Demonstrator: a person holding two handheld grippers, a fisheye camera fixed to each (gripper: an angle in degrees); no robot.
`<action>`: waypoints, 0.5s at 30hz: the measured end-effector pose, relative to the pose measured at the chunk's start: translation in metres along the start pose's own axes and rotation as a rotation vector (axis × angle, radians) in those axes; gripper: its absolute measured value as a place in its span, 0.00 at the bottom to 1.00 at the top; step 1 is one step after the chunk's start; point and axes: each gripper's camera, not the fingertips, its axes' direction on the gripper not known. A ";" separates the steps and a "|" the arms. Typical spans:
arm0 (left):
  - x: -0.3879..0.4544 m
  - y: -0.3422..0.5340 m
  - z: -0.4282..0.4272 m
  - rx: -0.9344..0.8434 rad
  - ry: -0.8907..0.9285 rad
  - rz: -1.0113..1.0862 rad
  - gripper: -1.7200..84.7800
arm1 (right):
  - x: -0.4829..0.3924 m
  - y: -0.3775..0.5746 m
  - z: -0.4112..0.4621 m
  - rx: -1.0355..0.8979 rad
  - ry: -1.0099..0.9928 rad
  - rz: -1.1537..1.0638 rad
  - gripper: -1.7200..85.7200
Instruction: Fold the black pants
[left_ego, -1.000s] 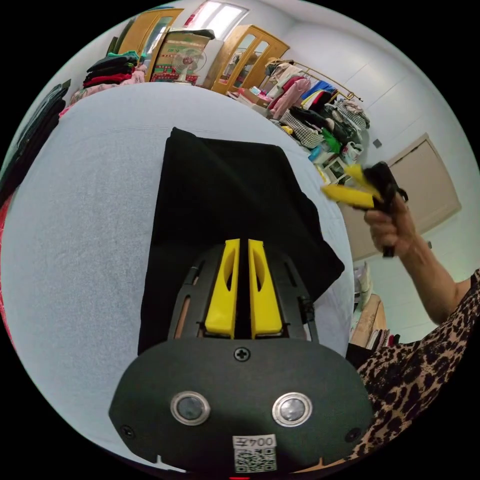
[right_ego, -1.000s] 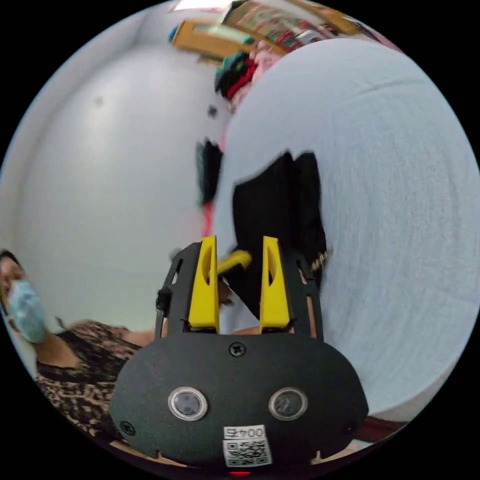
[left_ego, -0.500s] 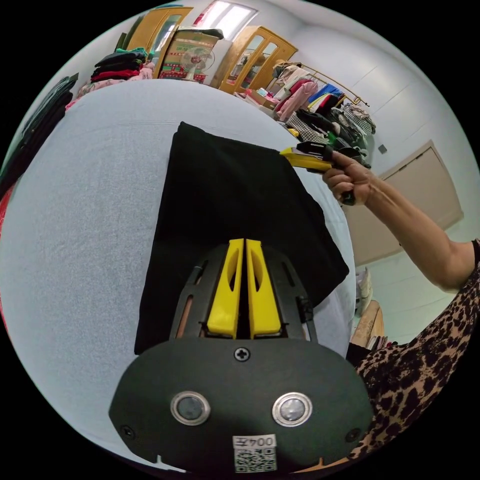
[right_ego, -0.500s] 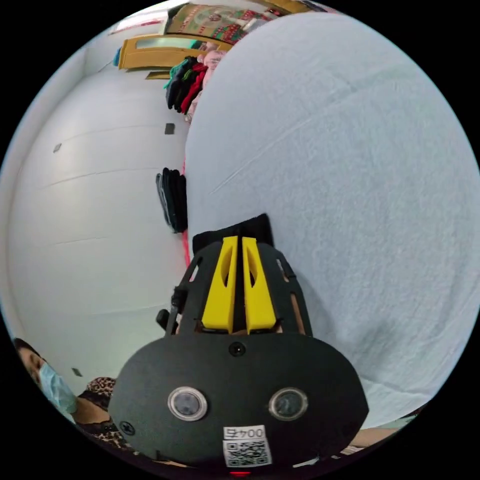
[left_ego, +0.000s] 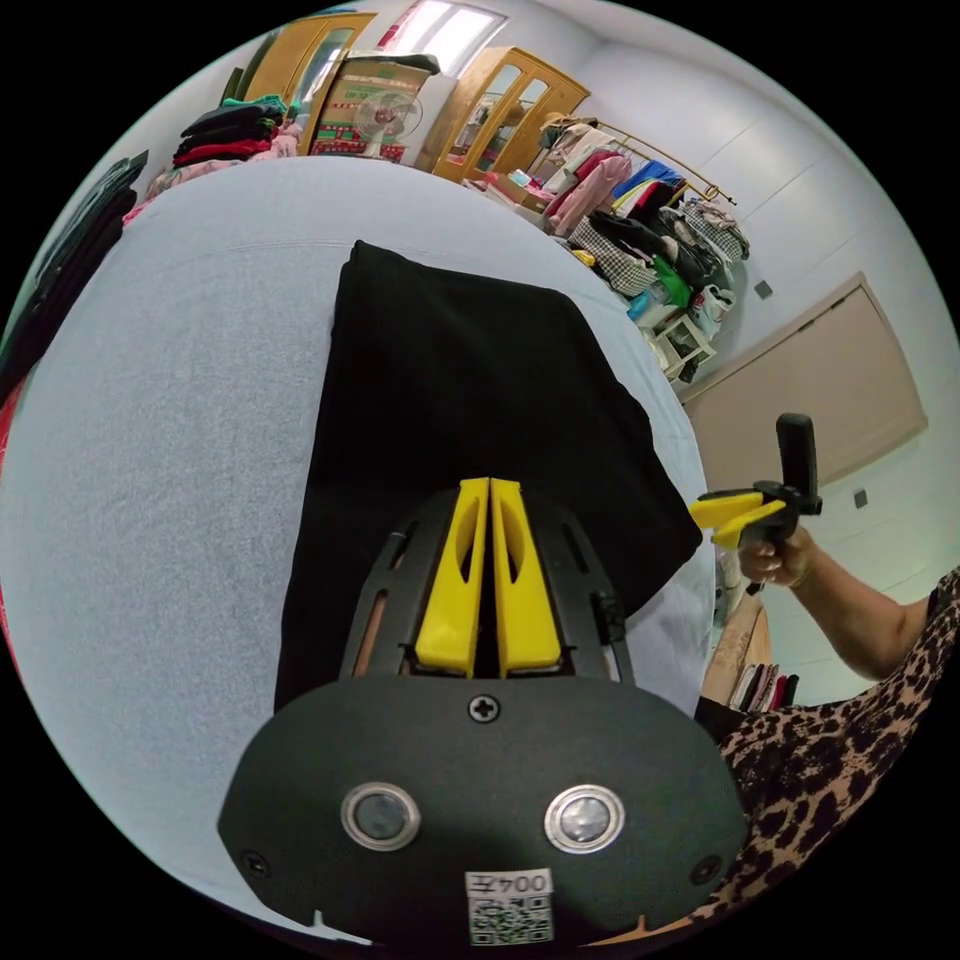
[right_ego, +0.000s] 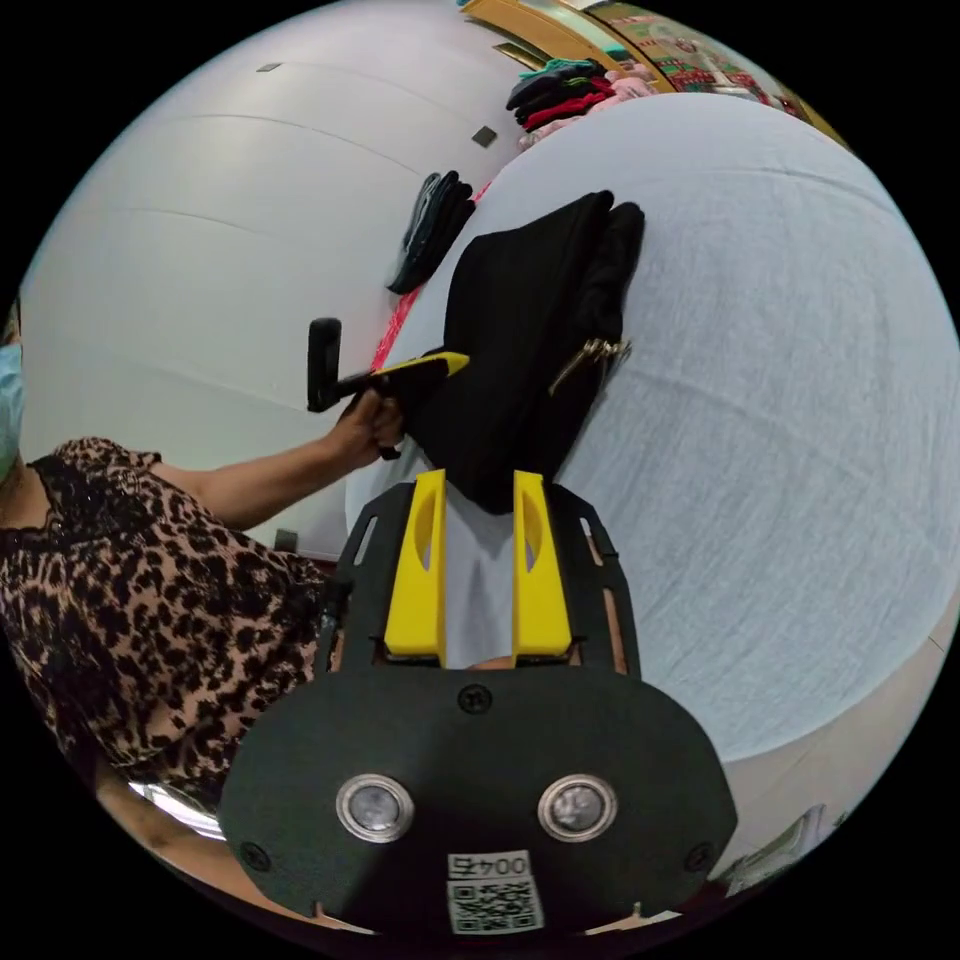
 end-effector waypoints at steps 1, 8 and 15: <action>-0.003 0.002 0.000 -0.002 0.001 0.001 0.03 | 0.002 0.005 0.006 0.013 0.001 -0.013 0.14; -0.022 0.015 0.002 -0.008 0.007 -0.003 0.03 | 0.013 -0.009 0.042 -0.068 0.095 -0.149 0.13; -0.047 0.027 0.005 -0.012 0.038 -0.025 0.03 | 0.042 0.011 0.076 -0.149 0.224 -0.183 0.07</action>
